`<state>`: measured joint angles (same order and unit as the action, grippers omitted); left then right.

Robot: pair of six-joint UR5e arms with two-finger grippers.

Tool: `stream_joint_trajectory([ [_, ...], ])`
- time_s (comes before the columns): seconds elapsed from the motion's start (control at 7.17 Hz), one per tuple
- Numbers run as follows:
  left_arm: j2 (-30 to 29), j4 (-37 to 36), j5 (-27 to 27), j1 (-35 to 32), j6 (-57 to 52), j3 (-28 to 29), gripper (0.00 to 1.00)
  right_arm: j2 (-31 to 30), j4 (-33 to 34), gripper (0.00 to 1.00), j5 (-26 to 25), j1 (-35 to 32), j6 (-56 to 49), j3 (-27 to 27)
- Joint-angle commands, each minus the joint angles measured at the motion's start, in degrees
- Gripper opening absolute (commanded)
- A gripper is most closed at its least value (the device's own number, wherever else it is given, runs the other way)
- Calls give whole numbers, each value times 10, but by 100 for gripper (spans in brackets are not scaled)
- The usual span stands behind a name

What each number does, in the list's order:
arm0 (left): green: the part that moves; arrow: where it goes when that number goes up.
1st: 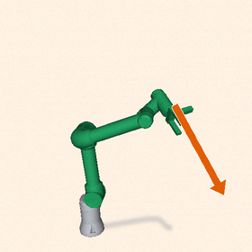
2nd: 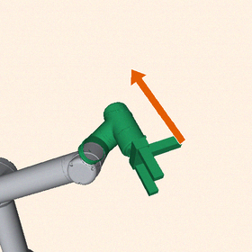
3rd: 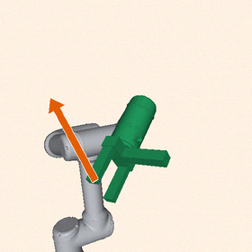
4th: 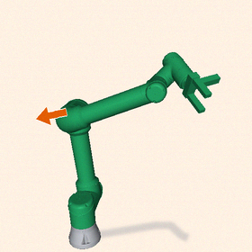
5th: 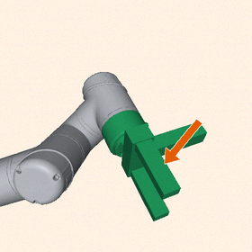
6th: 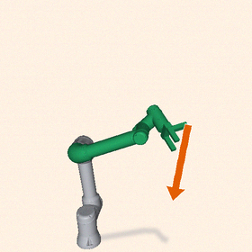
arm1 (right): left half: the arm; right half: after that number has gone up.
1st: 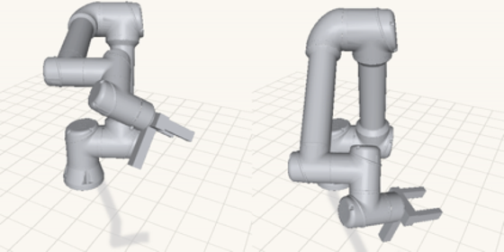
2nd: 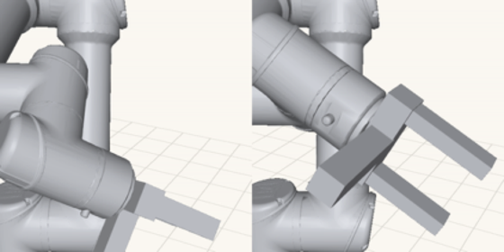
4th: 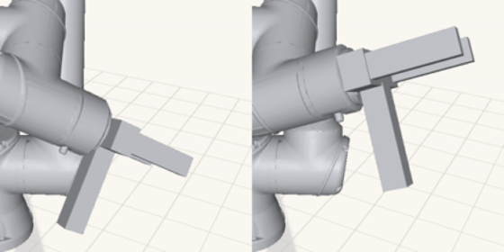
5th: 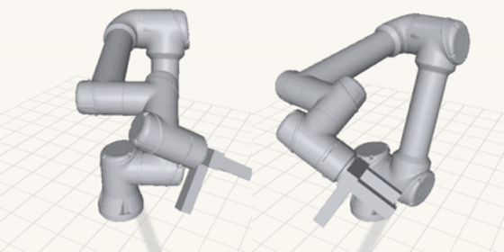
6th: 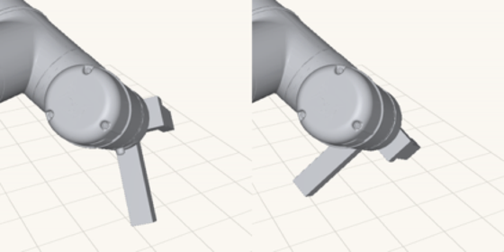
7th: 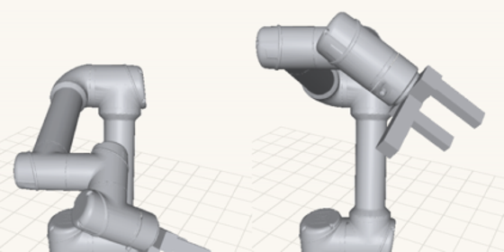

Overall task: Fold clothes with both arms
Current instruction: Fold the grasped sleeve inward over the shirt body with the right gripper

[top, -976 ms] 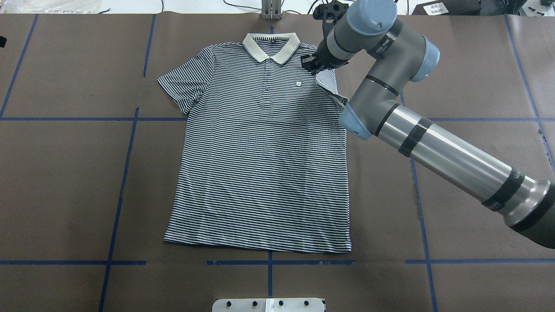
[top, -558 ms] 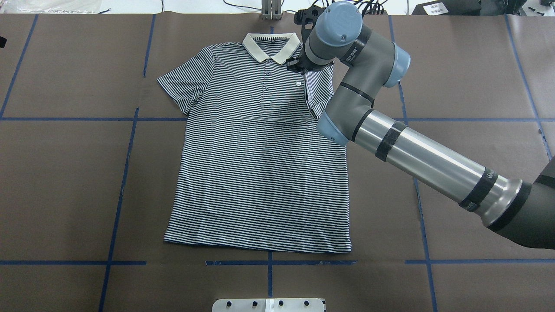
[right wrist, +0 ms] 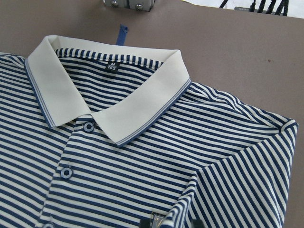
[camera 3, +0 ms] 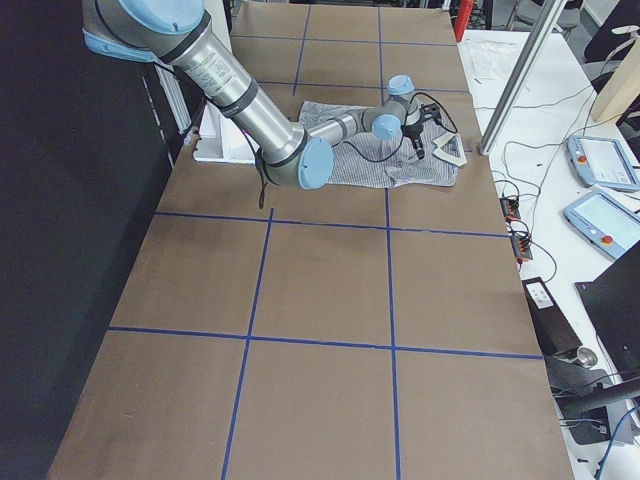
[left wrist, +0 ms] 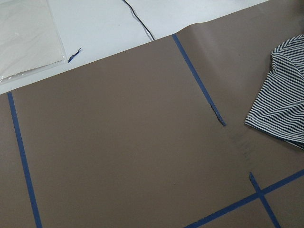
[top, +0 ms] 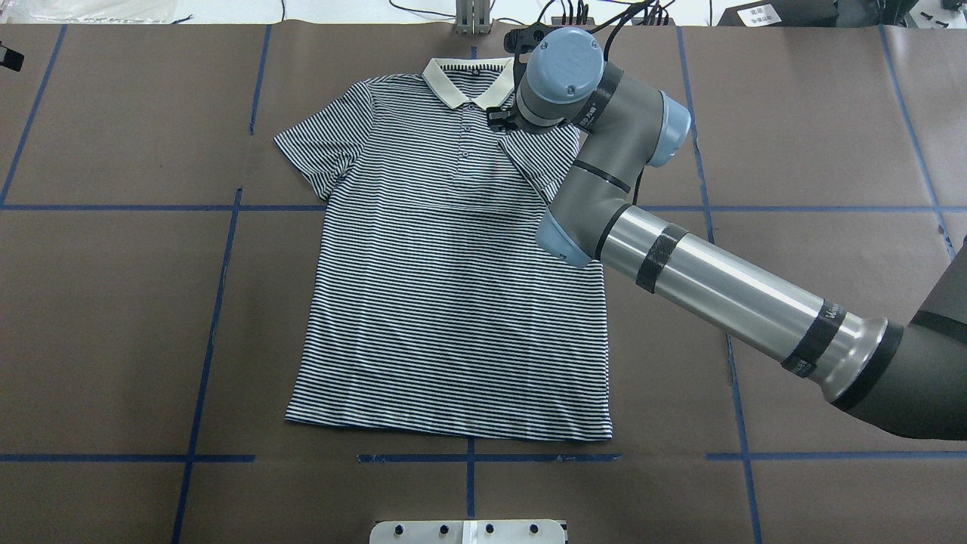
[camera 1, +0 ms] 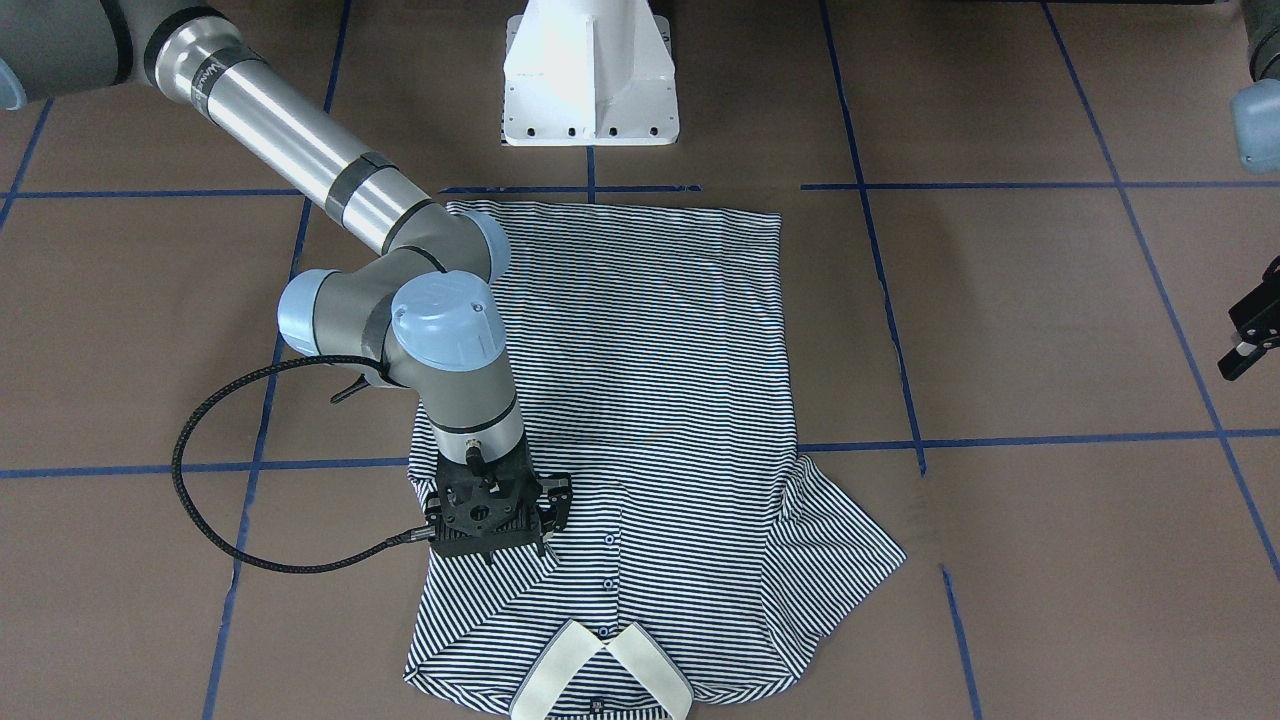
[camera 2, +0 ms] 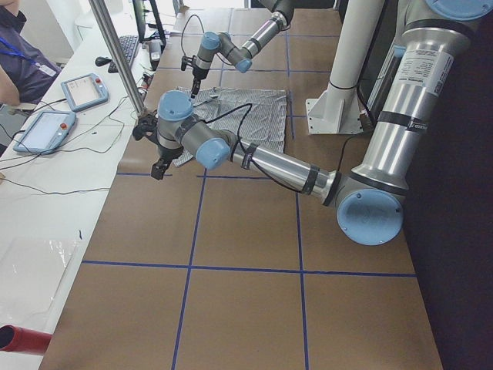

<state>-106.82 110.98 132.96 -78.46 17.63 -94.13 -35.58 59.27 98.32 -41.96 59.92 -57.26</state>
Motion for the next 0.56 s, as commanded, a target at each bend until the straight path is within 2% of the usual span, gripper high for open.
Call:
stream_joint_trajectory([
  [0.0,-38,25,-53,73,140,10,100,1,5,99,21,-4,62,-24],
  [0.14,-64,61,-70,107,245,31,100,-8,33,100,81,-25,80,-59],
  [0.28,-79,100,-84,131,316,46,100,-26,104,100,158,-56,68,-113],
  [0.42,-82,122,-156,159,352,58,100,-55,139,100,209,-82,41,-164],
])
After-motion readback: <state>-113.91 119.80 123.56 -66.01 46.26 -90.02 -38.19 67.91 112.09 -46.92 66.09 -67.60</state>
